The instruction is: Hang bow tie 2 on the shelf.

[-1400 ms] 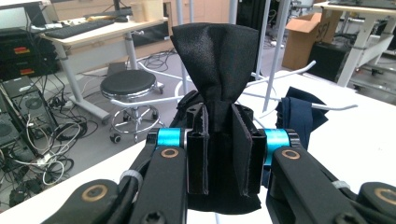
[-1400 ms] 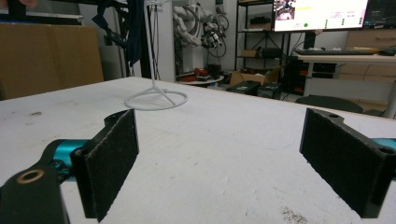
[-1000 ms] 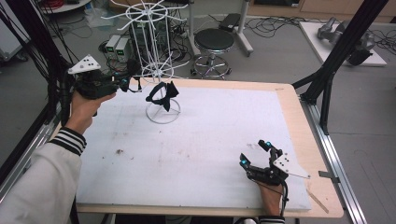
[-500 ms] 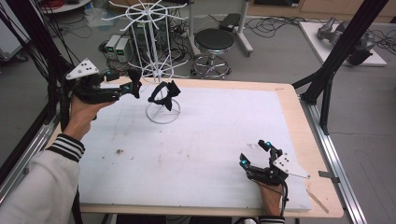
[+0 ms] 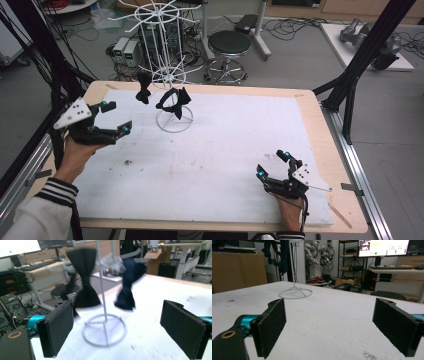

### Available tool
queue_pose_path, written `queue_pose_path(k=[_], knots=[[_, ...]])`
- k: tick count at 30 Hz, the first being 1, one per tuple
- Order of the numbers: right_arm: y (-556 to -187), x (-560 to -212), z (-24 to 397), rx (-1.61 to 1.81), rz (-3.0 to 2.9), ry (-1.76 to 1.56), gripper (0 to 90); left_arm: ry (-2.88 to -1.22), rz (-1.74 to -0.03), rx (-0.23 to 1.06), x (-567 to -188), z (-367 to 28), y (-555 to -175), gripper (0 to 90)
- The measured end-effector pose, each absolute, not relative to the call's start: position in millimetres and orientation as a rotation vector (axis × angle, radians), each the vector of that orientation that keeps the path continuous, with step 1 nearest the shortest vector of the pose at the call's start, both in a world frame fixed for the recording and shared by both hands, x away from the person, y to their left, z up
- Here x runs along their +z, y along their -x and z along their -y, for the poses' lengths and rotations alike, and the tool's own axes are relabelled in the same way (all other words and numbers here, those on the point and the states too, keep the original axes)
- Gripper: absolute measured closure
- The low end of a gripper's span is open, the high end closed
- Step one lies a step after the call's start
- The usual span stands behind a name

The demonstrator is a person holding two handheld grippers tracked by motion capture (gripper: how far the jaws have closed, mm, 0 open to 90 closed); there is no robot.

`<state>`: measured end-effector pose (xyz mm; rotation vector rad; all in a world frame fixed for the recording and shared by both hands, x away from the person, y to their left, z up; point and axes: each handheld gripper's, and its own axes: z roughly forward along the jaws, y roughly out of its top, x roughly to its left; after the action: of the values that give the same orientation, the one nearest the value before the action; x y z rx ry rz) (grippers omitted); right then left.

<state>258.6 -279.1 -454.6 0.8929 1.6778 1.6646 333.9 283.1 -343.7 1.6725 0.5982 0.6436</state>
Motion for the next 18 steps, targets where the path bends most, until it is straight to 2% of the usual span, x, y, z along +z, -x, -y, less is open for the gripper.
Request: queue_pose_path(k=[10,18], knots=[[-258.1,-454.7,278.8,1.653,-1.673,-0.891,11.1,-1.654,-0.659,0.607,-402.9,-287.7,-305.8,12.0],[-257.8,-454.7,278.4,1.647,-1.667,-0.891,11.1,-1.539,-0.710,0.692,-437.1,-299.6,-286.8,12.3]])
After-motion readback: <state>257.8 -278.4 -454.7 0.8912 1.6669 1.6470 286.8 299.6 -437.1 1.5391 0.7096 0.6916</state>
